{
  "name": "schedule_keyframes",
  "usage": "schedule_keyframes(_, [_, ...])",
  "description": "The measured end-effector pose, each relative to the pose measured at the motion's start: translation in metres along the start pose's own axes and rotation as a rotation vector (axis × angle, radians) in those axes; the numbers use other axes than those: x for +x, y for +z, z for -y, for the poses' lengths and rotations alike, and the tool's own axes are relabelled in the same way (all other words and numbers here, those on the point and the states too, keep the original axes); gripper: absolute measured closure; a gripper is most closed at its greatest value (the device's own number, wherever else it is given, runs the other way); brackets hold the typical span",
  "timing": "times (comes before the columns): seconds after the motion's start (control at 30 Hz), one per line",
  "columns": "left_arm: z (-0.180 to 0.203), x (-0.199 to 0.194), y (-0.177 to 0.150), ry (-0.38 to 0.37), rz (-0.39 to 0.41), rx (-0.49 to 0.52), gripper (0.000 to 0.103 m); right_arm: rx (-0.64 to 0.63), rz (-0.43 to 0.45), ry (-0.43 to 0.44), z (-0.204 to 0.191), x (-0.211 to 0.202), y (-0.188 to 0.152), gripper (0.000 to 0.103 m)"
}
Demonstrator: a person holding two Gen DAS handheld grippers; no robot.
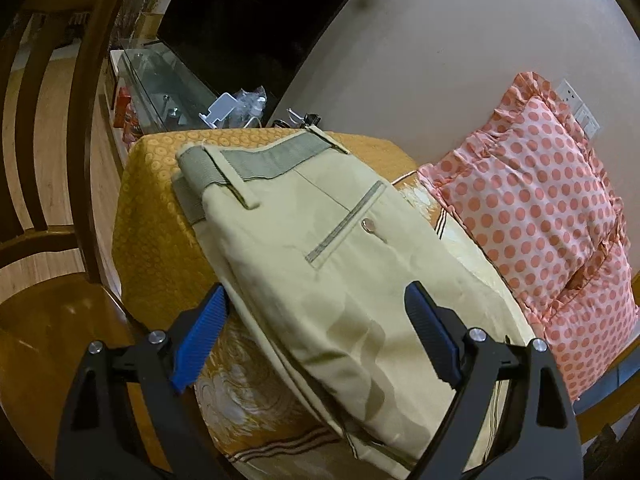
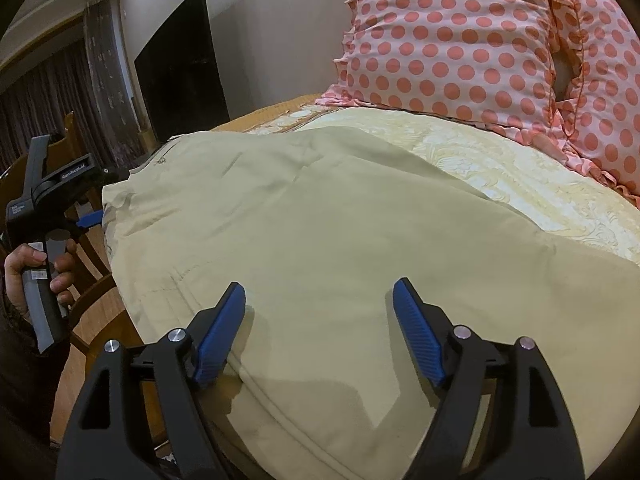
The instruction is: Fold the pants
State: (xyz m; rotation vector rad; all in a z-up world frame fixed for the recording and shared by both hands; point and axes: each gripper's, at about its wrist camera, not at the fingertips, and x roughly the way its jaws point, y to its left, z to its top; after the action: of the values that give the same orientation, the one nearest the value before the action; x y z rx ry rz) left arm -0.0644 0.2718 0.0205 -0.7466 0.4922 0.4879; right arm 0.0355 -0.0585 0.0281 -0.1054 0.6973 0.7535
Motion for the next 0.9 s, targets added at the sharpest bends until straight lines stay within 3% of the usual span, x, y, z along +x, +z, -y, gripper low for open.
schedule_keyframes(0.23, [0.008, -0.008, -0.001, -0.086, -0.027, -0.029, 0.015, 0.008, 0.011, 0.026, 0.001, -0.001, 0.0, 0.019])
schedule_keyframes(0.33, [0.014, -0.002, 0.002, -0.06, -0.024, 0.001, 0.015, 0.015, 0.015, 0.034, 0.001, -0.001, -0.001, 0.018])
schedule_keyframes(0.5, [-0.005, 0.01, 0.023, -0.038, -0.008, -0.095, 0.018, 0.028, 0.026, 0.043, 0.002, -0.002, -0.002, 0.017])
schedule_keyframes(0.57, [-0.017, 0.017, 0.034, -0.041, 0.006, -0.158, 0.025, 0.034, 0.032, 0.047, 0.003, -0.003, -0.004, 0.017])
schedule_keyframes(0.6, [-0.018, 0.021, 0.038, -0.029, 0.001, -0.171, 0.036, 0.04, 0.035, 0.046, 0.004, -0.004, -0.004, 0.017])
schedule_keyframes(0.63, [-0.018, 0.024, 0.04, -0.021, -0.008, -0.174, 0.058, 0.045, 0.037, 0.046, 0.005, -0.005, -0.006, 0.017])
schedule_keyframes(0.7, [-0.007, 0.029, 0.042, 0.013, -0.015, -0.102, 0.09, 0.065, 0.049, 0.059, 0.01, -0.014, -0.009, 0.017])
schedule_keyframes(0.8, [0.037, 0.01, 0.042, 0.062, 0.067, 0.113, 0.093, 0.107, 0.104, 0.068, 0.026, -0.041, -0.014, 0.016])
schedule_keyframes(0.9, [0.116, -0.024, 0.029, -0.024, 0.15, 0.389, 0.096, 0.181, 0.186, 0.005, 0.056, -0.077, -0.022, 0.011])
